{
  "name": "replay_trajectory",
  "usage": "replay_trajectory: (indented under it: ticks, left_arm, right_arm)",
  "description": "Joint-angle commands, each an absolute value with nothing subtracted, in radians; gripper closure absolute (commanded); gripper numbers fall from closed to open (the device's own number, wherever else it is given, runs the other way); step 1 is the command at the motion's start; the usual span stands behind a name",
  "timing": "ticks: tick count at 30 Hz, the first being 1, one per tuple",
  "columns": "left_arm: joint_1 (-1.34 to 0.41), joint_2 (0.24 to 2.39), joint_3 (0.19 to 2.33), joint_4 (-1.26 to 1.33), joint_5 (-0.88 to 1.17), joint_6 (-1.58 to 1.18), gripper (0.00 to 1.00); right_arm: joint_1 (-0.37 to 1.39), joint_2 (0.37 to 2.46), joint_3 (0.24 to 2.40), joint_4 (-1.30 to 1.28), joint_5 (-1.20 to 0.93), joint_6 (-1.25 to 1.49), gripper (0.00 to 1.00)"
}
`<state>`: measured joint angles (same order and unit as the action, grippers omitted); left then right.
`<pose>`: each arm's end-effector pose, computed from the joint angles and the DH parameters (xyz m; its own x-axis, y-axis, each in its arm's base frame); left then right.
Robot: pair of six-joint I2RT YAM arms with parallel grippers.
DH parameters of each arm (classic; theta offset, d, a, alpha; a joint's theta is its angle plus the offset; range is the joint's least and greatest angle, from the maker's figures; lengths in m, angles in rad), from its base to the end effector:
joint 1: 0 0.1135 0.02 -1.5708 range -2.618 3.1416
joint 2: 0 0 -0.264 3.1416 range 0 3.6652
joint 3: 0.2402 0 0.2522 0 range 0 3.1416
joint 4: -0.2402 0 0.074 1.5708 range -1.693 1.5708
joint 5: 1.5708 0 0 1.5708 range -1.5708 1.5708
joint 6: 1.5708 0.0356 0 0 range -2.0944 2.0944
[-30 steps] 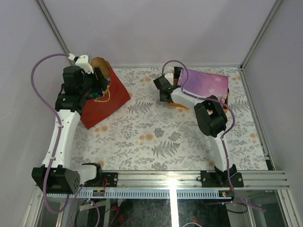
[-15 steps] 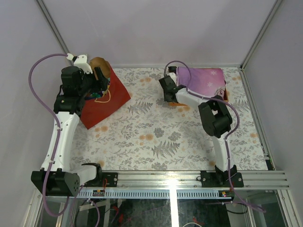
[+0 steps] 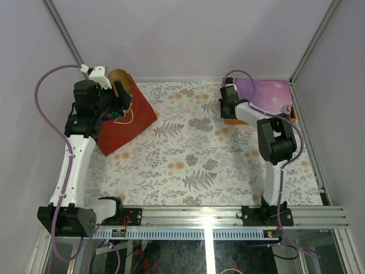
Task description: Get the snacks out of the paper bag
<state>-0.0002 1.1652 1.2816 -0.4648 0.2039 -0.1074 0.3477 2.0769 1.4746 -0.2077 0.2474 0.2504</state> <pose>0.2545 -0.0073 0.4070 -0.3598 -0.1049 -0.9271 0.1528 0.9736 -0.1695 0.4342 0.1481 0.1765 -0.7022 0.0010 -0.7119 0.0025 1.0000 -0.0010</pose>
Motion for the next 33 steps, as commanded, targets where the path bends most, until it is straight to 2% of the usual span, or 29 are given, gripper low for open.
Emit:
replay_trajectory:
  ticks: [1, 11, 24, 25, 26, 28, 30, 31, 33]
  left_arm:
    - [-0.007, 1.164, 1.302, -0.43, 0.242, -0.11, 0.33]
    - [-0.006, 1.151, 1.325, -0.451, 0.201, -0.109, 0.33]
    - [-0.007, 1.183, 1.35, -0.456, 0.211, -0.124, 0.32]
    - [-0.009, 1.186, 1.36, -0.467, 0.21, -0.124, 0.32]
    - [-0.009, 1.188, 1.37, -0.473, 0.207, -0.124, 0.32]
    - [-0.01, 1.188, 1.385, -0.477, 0.201, -0.122, 0.31]
    - [-0.009, 1.191, 1.398, -0.474, 0.187, -0.116, 0.26]
    - [-0.01, 1.195, 1.404, -0.475, 0.173, -0.109, 0.23]
    - [-0.009, 1.212, 1.414, -0.477, 0.14, -0.092, 0.2]
  right_arm:
    - [0.285, 2.019, 1.478, -0.187, 0.278, 0.146, 1.0]
    - [0.24, 2.099, 1.604, -0.267, 0.128, 0.048, 1.0]
    - [0.155, 2.076, 1.625, -0.29, -0.034, -0.003, 1.0]
    - [0.152, 2.067, 1.64, -0.304, -0.05, -0.007, 0.96]
    - [0.151, 2.053, 1.646, -0.32, -0.061, -0.013, 0.84]
    - [0.15, 2.01, 1.647, -0.34, -0.083, -0.016, 0.41]
    - [0.15, 1.945, 1.646, -0.332, -0.1, -0.01, 0.12]
    - [0.15, 1.911, 1.641, -0.328, -0.104, -0.005, 0.03]
    - [0.151, 1.835, 1.628, -0.319, -0.115, 0.006, 0.01]
